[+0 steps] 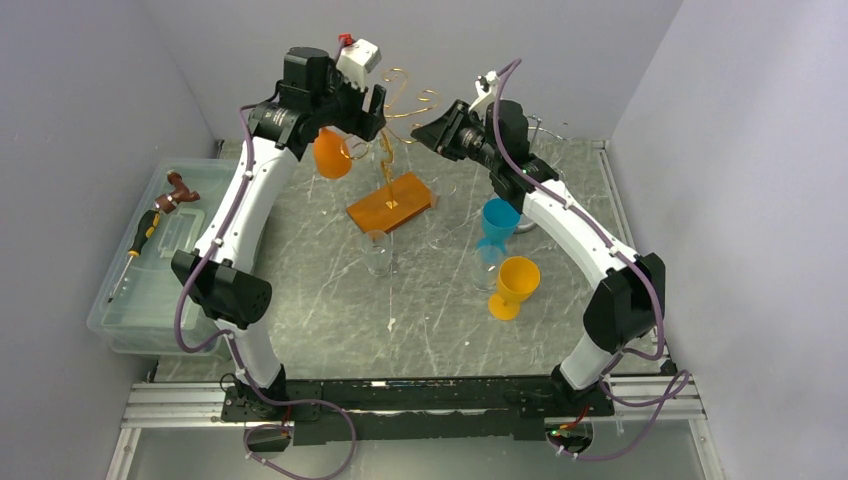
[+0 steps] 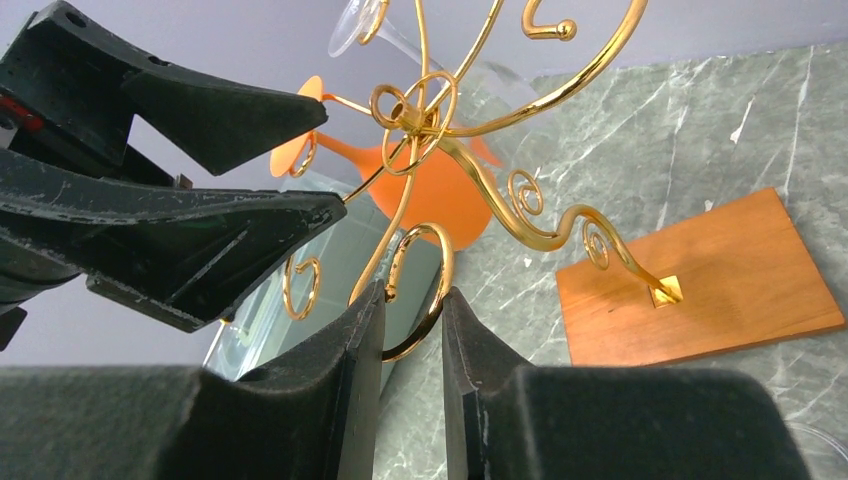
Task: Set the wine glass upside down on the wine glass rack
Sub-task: Adjust the wine rack at the center of the board.
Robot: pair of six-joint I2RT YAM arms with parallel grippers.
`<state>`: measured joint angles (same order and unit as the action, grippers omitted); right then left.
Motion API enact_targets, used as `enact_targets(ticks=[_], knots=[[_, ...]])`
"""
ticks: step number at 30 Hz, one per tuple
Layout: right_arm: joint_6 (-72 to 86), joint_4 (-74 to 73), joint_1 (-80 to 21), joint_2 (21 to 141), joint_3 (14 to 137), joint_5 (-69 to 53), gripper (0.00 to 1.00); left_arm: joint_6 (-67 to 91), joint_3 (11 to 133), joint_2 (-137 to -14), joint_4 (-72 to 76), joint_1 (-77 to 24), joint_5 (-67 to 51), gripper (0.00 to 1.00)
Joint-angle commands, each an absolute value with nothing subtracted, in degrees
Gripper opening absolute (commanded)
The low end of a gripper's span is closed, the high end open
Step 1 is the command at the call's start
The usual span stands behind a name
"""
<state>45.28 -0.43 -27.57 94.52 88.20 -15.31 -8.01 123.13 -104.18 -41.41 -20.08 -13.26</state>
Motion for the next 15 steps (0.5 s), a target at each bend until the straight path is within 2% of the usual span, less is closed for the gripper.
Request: enact_targets(ticks=[1,10,15], knots=[[43.58,1.77,-27.76,92.44,86.49,-13.81,0.0,-7.35,123.08,-102.22,-39.29,-20.3,-10.77,0.77],[44.47,2.41,-27.95,91.18,84.95,-13.71,0.0,-5.02,125.54,-106.74,-37.65,-20.3,-14.08,0.61],[44.56,2.43,-28.87,91.45,85.55,-13.58,0.0,-2.77,127.52,-108.88,-39.73,-20.3,-17.61,0.58]])
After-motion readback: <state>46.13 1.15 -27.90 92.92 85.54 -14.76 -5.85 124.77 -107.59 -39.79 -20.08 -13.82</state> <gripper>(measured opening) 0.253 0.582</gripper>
